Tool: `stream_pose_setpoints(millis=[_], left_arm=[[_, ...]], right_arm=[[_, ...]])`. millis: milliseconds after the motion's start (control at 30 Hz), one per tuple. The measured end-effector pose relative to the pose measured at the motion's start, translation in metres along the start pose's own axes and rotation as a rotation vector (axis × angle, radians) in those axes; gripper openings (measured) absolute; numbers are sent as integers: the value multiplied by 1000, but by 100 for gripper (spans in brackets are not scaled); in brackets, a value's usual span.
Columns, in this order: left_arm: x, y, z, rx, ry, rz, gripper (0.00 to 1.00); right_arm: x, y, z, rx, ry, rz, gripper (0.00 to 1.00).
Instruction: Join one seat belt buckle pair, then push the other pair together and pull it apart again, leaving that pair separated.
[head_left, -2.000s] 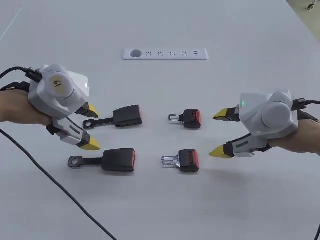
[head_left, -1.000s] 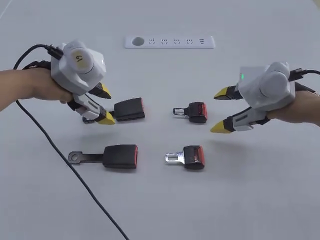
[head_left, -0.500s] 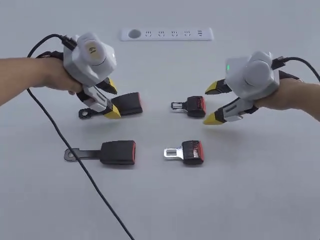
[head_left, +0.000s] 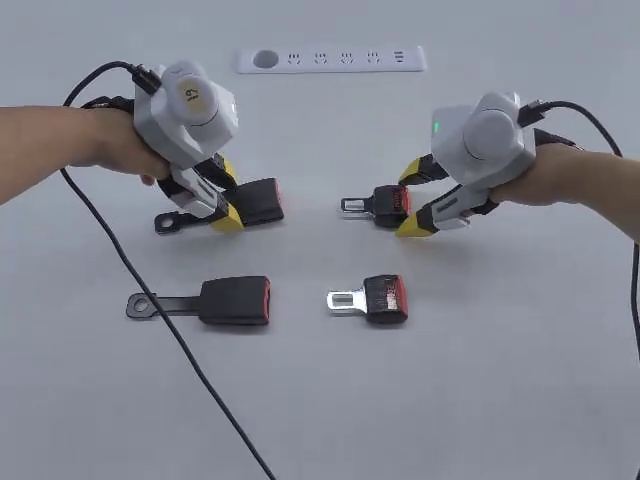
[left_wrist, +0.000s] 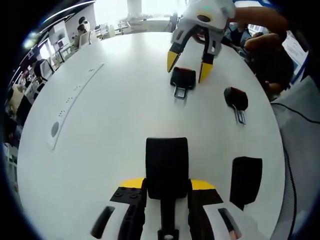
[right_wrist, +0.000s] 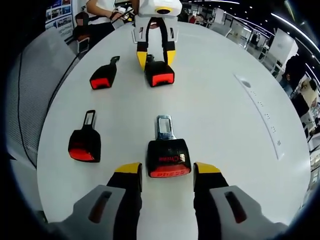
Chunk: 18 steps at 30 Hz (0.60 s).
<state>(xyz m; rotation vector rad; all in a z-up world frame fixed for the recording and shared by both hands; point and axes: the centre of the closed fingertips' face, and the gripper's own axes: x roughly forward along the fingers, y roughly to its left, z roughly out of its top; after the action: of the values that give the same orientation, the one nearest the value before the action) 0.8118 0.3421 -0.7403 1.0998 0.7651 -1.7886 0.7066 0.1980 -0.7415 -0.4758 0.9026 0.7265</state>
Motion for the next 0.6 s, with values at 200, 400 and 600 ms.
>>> stream_pose_setpoints(millis=[200, 400, 600], left_arm=[[2, 1, -1, 38, 9, -26, 33], [2, 0, -2, 100, 34, -58, 32], [4, 1, -4, 112, 45, -88, 32]], right_arm=[[1, -1, -2, -9, 7, -1, 35], [1, -2, -2, -21, 9, 2, 32], [2, -2, -2, -31, 11, 13, 31]])
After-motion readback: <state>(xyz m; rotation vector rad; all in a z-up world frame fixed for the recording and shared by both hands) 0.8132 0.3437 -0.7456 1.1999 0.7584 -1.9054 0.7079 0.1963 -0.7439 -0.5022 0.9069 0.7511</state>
